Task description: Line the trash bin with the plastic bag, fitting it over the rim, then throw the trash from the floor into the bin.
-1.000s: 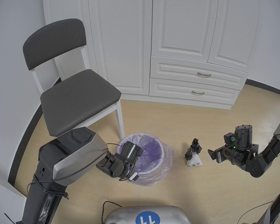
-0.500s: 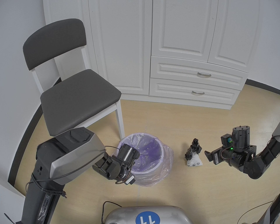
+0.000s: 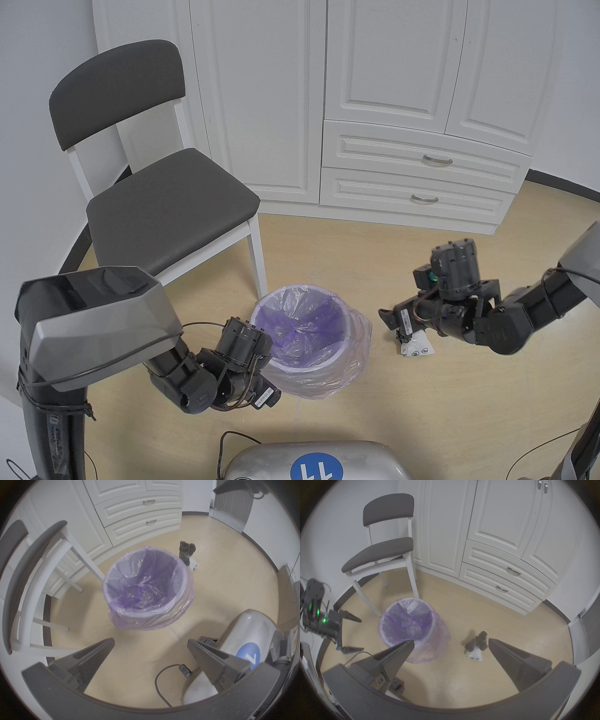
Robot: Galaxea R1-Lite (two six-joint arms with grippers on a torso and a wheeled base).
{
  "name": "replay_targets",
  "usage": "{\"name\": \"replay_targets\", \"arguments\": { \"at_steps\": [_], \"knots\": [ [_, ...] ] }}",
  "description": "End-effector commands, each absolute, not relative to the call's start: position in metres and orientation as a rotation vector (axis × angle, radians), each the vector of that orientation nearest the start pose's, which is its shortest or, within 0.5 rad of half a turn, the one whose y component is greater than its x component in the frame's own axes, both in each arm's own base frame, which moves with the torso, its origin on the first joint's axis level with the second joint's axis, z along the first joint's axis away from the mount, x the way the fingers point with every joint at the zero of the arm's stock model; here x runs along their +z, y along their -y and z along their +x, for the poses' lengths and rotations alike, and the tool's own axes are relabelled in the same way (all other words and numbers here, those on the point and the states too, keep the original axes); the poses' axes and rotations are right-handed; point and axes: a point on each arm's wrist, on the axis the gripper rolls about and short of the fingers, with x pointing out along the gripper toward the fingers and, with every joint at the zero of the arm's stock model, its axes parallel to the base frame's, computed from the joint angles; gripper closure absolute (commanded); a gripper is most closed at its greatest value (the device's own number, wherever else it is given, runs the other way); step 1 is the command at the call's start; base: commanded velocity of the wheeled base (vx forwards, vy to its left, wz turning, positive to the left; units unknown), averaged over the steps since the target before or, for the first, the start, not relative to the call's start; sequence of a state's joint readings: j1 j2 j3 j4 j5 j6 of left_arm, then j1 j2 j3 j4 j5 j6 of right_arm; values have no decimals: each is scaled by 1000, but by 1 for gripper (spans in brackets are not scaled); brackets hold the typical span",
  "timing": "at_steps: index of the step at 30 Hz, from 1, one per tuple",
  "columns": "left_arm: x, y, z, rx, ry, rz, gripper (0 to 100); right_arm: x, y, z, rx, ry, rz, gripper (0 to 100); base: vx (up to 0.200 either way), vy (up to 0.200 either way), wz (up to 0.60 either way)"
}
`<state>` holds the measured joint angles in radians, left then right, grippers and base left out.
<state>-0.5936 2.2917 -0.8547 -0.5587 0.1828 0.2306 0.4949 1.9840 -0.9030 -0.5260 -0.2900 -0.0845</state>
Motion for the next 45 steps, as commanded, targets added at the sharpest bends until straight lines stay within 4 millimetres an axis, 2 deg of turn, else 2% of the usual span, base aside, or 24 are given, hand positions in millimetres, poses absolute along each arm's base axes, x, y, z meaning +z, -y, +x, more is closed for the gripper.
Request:
{"name": "replay_targets", "arguments": {
  "at_steps": [1,4,5,6,9,10,11,12,19,21,22,31,37,43,45],
  "knots": [
    [36,164,244,-480,-574,353,0,113,-263,356,316,-643,-241,0,0,0,0],
    [43,157,235,-464,-515,283,0,108,-285,364,318,-698,-207,0,0,0,0],
    [43,157,235,-464,-515,283,0,108,-285,364,318,-698,-207,0,0,0,0],
    [47,149,235,-434,-464,243,0,98,-301,368,310,-769,-183,0,0,0,0],
    [52,136,240,-388,-393,203,0,74,-317,375,274,-883,-182,0,0,0,0],
    [52,135,241,-384,-389,201,0,71,-317,375,270,-895,-186,0,0,0,0],
    [53,131,241,-374,-364,188,0,50,-319,372,257,-961,-215,0,0,0,0],
    [55,127,240,-374,-344,177,0,43,-321,372,269,-973,-215,0,0,0,0],
    [62,121,239,-389,-261,149,0,6,-333,371,318,-1009,-218,0,0,0,0],
    [62,120,239,-389,-259,149,0,4,-333,371,319,-1010,-218,0,0,0,0],
    [63,118,238,-381,-240,144,0,-5,-336,373,341,-1010,-202,0,0,0,0],
    [70,109,237,-353,-192,143,0,-27,-336,394,382,-912,-103,0,0,0,0],
    [71,109,237,-353,-187,141,0,-39,-323,413,359,-864,-62,0,0,0,0],
    [71,109,238,-353,-184,140,0,-34,-311,417,328,-901,-70,0,0,0,0],
    [71,109,237,-352,-183,138,0,-20,-304,412,309,-964,-100,0,0,0,0]
  ]
}}
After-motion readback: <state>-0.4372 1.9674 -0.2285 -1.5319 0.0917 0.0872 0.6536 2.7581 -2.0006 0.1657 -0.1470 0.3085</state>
